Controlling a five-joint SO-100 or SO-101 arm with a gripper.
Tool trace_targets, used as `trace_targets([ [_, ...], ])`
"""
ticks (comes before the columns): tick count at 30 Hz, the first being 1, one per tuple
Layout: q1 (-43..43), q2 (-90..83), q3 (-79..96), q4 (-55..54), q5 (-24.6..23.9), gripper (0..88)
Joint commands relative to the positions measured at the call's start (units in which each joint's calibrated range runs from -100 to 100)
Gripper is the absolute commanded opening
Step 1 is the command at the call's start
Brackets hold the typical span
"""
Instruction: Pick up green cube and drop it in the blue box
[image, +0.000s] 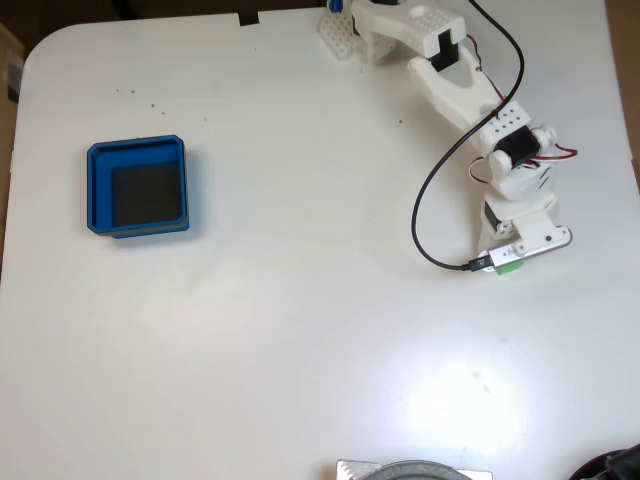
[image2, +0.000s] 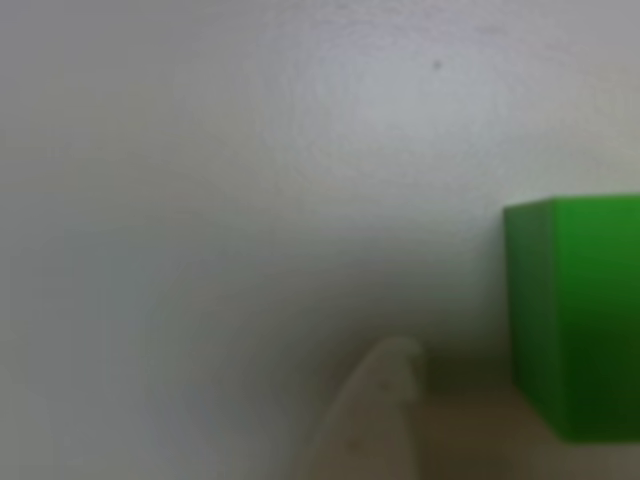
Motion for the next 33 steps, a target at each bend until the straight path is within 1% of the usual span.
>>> trace_targets([
  [1,-0.15,-1.71,-3.73,-0.79,-0.39,29.9],
  [24,-0.15,-1.71,-3.73,-0.96,-0.24,29.7],
  [30,-0.23,-1.37,-3.73,-5.69,-0.15,29.7],
  [33,-0.23,-1.29,-3.73,-6.09,-0.15,29.7],
])
